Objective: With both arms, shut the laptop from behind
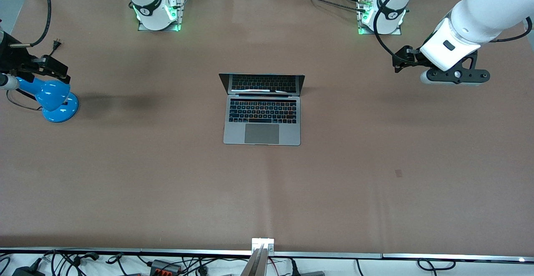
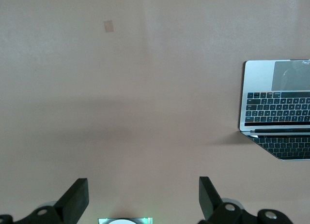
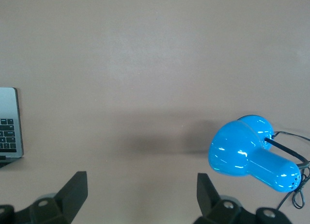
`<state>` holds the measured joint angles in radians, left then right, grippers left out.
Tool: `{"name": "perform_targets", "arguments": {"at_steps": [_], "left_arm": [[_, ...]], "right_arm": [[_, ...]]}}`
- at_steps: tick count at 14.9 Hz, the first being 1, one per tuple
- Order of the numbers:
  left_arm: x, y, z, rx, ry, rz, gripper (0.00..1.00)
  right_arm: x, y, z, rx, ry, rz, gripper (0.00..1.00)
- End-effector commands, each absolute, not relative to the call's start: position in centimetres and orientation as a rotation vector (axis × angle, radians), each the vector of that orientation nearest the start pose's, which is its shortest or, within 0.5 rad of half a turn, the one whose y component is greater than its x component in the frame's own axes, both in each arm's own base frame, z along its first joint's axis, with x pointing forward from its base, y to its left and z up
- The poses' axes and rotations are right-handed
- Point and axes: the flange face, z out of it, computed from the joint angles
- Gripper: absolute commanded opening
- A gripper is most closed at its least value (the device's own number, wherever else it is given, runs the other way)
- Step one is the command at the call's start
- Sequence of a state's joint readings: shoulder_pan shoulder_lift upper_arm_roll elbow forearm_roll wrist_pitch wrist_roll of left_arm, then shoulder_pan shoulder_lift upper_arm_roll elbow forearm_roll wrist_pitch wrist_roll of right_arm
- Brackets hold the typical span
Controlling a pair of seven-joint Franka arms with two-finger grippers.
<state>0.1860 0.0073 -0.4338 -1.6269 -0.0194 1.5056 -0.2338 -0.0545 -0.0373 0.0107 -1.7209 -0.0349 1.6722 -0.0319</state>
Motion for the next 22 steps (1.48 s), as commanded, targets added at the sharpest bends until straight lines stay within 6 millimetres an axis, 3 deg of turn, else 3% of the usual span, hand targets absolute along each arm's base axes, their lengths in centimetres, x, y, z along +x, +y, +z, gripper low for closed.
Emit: {"name": "perform_targets", "arguments": {"at_steps": [1,8,10,11,12,13,14,17,20,22], "left_arm": [[52.5,-13.6,59.9,-3.139,0.032,0.198,1.00],[52.7,-12.9,60.3,-3.141,0.021,0.200,1.00],[52.7,-12.8,60.4,-3.142,0.030,0.196,1.00],[52.7,-12.8,60.8,-3.146,0.029,0.190,0.80],[52.5,-13.1,60.9,-3.142,0.041,0.201,0.43],[52.4,-13.3,61.0,-3.143,0.027,0.209,0.05],[52.3,-13.9,61.1,-3.147,0.018,0.207,0.00],[52.3,-14.9,60.4,-3.201,-0.001,0.262,0.00],[53.6,-15.9,58.9,-3.260,0.003,0.277,0.00],[53.9,-17.9,57.1,-3.276,0.058,0.335,0.00]], "right_arm": [[53.9,-2.9,58.2,-3.168,-0.002,0.029,1.00],[54.1,-2.9,58.0,-3.167,0.010,0.029,1.00],[54.0,-2.9,58.0,-3.166,0.015,0.036,0.65],[54.0,-2.7,58.1,-3.166,0.015,0.036,0.46],[53.9,-2.7,58.0,-3.166,0.015,0.038,0.32],[53.9,-2.7,58.0,-3.166,0.015,0.038,0.26],[53.9,-2.7,58.0,-3.164,0.016,0.040,0.18],[53.8,-2.4,58.1,-3.164,0.009,0.052,0.00],[53.6,-2.0,57.9,-3.160,-0.003,0.093,0.00],[53.3,-1.3,57.6,-3.158,-0.021,0.139,0.00]]}}
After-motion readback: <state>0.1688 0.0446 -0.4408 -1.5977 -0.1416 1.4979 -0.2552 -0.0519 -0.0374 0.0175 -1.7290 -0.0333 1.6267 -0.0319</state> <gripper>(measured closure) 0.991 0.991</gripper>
